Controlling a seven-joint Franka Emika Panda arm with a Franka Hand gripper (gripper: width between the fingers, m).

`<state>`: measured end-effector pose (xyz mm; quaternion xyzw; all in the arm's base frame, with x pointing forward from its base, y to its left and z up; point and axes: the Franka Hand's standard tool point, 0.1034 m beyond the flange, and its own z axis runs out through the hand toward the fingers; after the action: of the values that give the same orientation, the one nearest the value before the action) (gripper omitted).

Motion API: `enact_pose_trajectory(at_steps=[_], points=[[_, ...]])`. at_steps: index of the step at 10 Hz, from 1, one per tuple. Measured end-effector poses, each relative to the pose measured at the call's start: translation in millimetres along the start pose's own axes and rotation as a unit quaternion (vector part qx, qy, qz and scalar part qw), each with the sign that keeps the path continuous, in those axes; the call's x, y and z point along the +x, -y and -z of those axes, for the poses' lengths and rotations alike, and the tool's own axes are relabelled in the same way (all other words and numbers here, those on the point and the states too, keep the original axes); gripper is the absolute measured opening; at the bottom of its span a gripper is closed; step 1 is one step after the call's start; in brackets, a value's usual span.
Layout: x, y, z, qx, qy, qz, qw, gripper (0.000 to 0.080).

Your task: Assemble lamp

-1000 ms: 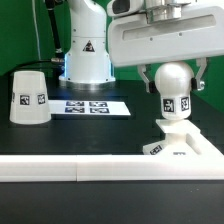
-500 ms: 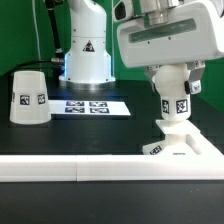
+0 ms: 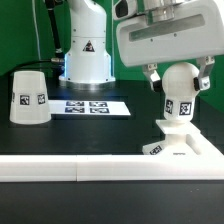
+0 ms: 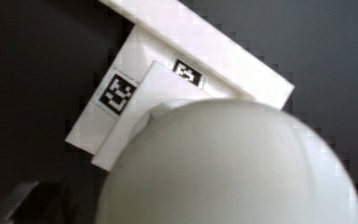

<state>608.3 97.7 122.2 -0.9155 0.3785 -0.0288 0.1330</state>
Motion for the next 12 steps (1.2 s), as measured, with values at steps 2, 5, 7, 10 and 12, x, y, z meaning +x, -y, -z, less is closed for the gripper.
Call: enact_pose_trajectory(at_steps=[2, 5, 7, 10, 12], points=[[-2.6, 1.9, 2.4, 0.001, 0.000, 0.062, 0.998, 0.0699], [-2.9, 1.0, 0.9, 0.000, 0.001, 0.156, 0.988, 0.0699], [-1.2, 0.1, 0.1, -0.004, -0.005, 0.283, 0.959, 0.0699], [0.7, -3.9, -1.4, -0.015, 0.000, 0.472, 0.882, 0.0699], [-0.6, -0.9, -0.3, -0.027, 0.014, 0.545, 0.838, 0.0699]])
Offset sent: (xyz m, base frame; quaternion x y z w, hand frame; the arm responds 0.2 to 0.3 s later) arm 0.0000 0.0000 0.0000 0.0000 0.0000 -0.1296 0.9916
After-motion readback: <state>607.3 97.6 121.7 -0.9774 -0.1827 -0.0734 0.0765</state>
